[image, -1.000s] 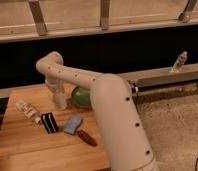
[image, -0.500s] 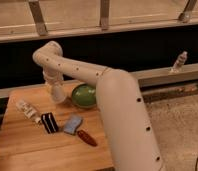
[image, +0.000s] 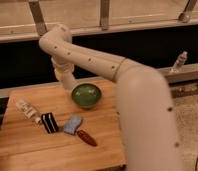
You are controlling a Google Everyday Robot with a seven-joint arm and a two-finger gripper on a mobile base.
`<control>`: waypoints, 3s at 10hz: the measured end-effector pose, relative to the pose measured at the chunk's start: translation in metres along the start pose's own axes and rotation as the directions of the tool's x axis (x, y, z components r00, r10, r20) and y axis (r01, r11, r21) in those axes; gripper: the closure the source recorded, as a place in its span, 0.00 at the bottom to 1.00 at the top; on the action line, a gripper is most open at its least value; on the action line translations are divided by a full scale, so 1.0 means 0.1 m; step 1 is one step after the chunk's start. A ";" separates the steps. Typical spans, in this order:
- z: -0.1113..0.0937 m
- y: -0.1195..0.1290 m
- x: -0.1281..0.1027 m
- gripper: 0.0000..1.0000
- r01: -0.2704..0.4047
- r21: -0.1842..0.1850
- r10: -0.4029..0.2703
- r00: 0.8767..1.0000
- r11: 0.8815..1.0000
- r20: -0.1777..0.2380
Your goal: Place the ceramic cup over the eraser
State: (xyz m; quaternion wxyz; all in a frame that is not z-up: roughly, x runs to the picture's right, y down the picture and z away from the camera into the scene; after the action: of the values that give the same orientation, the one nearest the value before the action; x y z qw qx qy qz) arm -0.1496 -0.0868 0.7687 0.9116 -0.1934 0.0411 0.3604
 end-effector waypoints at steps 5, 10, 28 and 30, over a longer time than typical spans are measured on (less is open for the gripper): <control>-0.67 -0.28 0.84 1.00 -0.079 0.029 0.077 0.994 0.996 0.071; -0.98 0.57 0.86 1.00 0.048 -0.034 -0.046 0.997 0.998 0.064; -1.37 1.89 0.75 1.00 0.359 -0.175 -0.355 0.933 0.917 0.055; -1.38 2.03 0.84 1.00 0.382 -0.182 -0.382 0.923 0.906 0.037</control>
State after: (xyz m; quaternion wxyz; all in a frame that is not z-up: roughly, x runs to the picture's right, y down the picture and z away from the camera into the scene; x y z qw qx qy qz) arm -0.2154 0.0495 0.5584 0.9425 -0.2815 -0.0316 0.1774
